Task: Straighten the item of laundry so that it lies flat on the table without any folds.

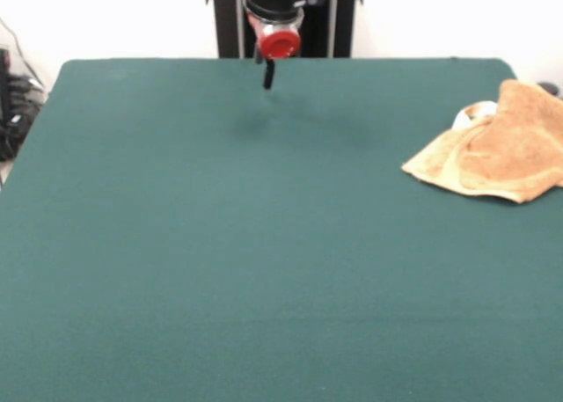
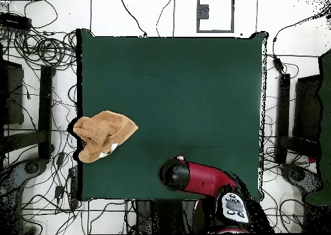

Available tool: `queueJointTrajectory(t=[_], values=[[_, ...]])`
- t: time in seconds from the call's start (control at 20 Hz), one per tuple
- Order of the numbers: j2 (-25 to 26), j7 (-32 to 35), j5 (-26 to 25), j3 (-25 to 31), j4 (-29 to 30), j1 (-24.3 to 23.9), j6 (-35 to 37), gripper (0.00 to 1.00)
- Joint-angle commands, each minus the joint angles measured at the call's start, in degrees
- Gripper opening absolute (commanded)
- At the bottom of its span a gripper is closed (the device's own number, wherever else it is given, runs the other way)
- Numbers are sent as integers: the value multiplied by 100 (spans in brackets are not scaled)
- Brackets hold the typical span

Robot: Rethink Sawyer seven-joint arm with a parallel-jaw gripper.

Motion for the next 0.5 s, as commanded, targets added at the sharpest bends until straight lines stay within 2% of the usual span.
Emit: queueJointTrajectory(t=[0.05, 0.25, 0.5], values=[[430, 29, 149, 766, -576, 272, 29, 100], [824, 458, 426, 714, -889, 604, -222, 100], [1068, 830, 782, 587, -1146, 965, -228, 100]])
